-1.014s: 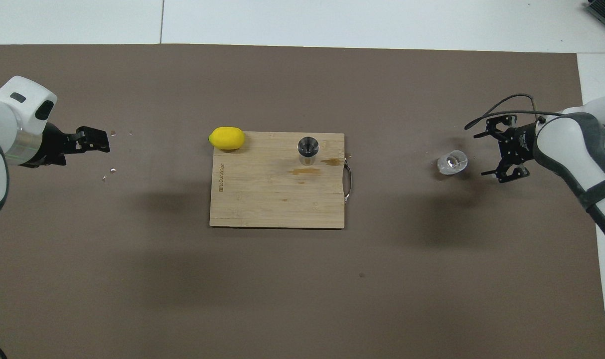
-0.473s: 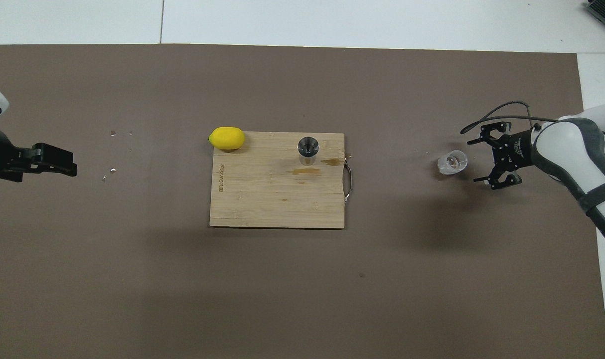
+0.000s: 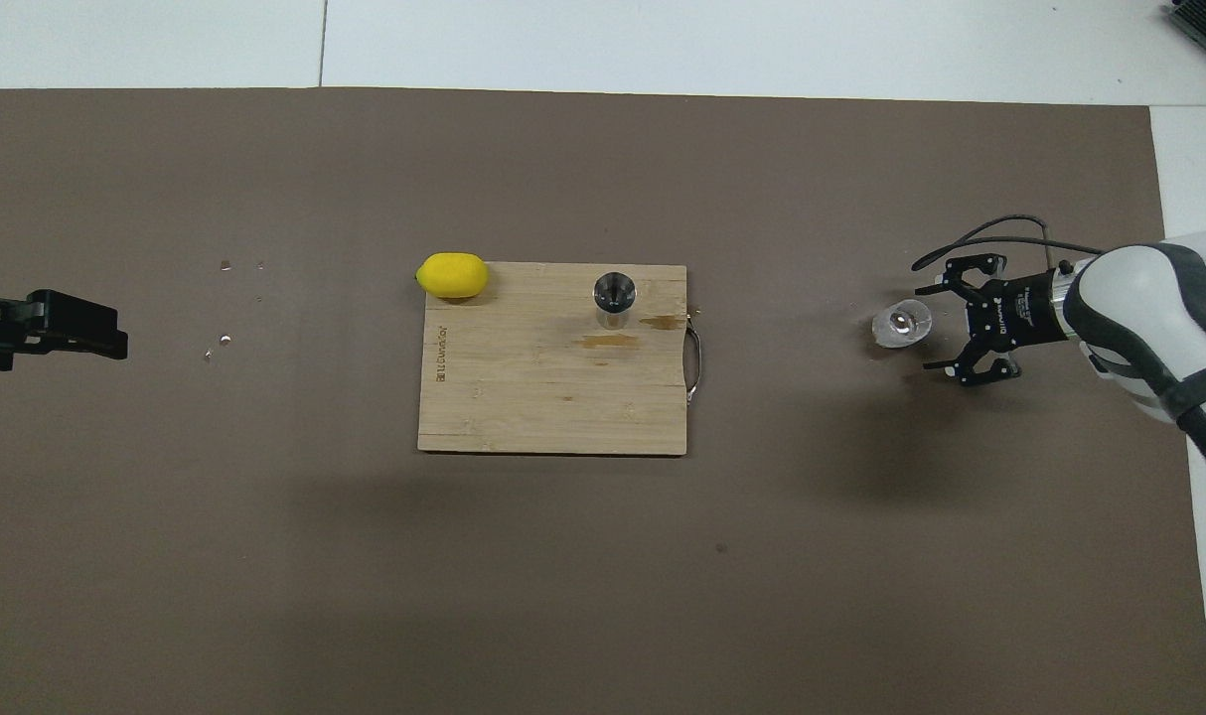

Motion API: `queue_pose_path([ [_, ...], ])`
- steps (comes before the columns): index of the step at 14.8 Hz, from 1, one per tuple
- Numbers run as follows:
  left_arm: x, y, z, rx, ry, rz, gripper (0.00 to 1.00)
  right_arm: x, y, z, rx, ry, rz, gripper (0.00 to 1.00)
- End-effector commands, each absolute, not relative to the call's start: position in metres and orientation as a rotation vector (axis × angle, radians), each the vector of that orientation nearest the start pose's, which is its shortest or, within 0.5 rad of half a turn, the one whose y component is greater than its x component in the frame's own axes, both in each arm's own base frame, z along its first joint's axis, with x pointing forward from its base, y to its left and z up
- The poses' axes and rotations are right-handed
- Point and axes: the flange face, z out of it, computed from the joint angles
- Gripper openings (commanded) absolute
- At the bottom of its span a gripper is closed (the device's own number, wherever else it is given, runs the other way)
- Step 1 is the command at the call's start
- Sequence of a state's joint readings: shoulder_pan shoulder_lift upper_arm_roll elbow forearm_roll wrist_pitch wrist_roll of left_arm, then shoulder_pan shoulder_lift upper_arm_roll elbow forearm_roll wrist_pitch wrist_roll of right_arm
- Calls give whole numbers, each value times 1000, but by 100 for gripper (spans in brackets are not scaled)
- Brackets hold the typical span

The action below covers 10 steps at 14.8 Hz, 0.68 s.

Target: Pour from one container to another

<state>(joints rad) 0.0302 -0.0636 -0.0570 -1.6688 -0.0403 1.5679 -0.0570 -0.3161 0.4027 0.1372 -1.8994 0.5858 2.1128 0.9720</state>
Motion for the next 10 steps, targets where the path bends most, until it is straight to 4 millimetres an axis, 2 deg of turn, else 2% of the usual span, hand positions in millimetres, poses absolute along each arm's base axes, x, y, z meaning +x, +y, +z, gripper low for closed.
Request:
queue_pose_path([
  [1,523,-22,615,-3179,-32,98,100,605,-91,276,-1887,1835,511,100],
  [2,521,-22,619,-3178,-23,127,100,606,-90,273,-1883,1836,514,100],
  [4,519,-23,641,-3178,-13,134,100,607,-88,273,-1851,1846,512,100],
  [7,516,-24,643,-3166,-6,172,100,608,-82,268,-1850,1846,510,100],
  [10,518,-27,639,-3173,5,125,100,606,-76,264,-1854,1846,513,100],
])
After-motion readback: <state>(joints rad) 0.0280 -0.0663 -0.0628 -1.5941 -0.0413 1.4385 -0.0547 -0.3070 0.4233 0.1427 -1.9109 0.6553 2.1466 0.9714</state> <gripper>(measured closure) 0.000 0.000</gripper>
